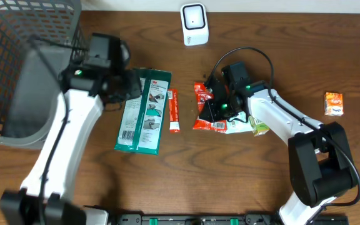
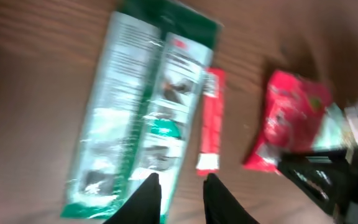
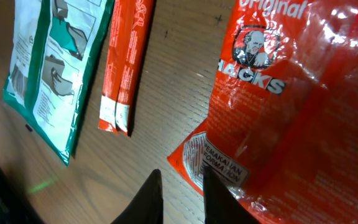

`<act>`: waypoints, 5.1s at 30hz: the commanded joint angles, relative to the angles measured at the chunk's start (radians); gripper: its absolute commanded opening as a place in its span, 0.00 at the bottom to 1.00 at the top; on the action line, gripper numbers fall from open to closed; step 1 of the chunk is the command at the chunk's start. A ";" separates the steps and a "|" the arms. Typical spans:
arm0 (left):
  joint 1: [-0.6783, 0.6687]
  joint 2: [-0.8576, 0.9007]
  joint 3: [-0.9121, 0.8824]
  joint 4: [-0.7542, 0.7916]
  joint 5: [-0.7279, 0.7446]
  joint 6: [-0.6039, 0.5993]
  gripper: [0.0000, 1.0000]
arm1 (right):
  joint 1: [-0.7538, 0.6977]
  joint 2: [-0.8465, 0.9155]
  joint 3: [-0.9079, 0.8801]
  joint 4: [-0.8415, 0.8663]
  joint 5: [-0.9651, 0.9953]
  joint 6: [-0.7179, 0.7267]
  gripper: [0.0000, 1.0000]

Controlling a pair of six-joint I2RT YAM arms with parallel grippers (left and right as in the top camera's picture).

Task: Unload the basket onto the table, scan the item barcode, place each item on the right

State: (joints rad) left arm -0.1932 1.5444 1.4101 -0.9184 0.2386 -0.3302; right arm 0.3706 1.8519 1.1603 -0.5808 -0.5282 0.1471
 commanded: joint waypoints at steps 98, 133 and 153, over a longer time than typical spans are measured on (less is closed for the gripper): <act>-0.354 0.406 -0.071 0.397 0.165 0.150 0.43 | -0.188 -0.008 -0.057 0.027 0.007 -0.051 0.34; -0.355 0.488 -0.101 0.429 -0.027 0.018 0.34 | -0.146 0.013 -0.077 0.040 -0.126 -0.058 0.54; -0.360 0.470 -0.111 0.437 -0.042 0.014 0.31 | -0.134 0.016 -0.178 0.234 -0.124 0.083 0.55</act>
State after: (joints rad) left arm -0.5518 2.0308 1.3205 -0.4751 0.2211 -0.3119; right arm 0.2295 1.8584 1.0115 -0.3740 -0.6403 0.1669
